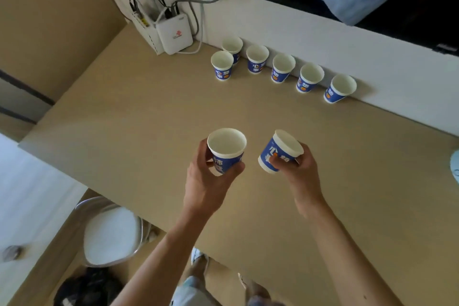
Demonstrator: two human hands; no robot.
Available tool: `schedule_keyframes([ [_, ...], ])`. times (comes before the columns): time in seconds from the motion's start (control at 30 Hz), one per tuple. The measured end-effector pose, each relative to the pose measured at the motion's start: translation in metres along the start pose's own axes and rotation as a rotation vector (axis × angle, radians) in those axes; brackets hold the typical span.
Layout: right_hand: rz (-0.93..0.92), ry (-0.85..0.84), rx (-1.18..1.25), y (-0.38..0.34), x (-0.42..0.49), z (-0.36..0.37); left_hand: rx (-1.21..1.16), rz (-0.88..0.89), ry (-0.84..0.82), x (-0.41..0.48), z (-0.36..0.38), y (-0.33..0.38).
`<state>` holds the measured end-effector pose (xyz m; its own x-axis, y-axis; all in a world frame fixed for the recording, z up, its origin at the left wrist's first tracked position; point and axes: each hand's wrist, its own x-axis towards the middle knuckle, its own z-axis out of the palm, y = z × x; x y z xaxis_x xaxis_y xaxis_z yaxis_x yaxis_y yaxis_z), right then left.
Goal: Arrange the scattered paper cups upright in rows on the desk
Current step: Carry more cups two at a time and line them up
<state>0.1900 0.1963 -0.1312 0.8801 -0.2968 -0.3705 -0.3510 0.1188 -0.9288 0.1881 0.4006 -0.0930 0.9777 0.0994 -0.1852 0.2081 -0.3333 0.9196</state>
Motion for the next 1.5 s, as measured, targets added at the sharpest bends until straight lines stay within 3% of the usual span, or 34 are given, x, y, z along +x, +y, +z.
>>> schedule_keyframes([
  [0.33, -0.187, 0.126, -0.072, 0.047, 0.110, 0.083, -0.032, 0.108, -0.107, 0.113, -0.007, -0.061],
  [0.8, -0.546, 0.254, -0.200, 0.053, 0.245, 0.128, -0.100, 0.253, -0.166, 0.157, 0.013, -0.115],
  [1.5, -0.634, 0.311, -0.268, 0.049, 0.279, 0.135, -0.119, 0.301, -0.192, 0.185, 0.013, -0.115],
])
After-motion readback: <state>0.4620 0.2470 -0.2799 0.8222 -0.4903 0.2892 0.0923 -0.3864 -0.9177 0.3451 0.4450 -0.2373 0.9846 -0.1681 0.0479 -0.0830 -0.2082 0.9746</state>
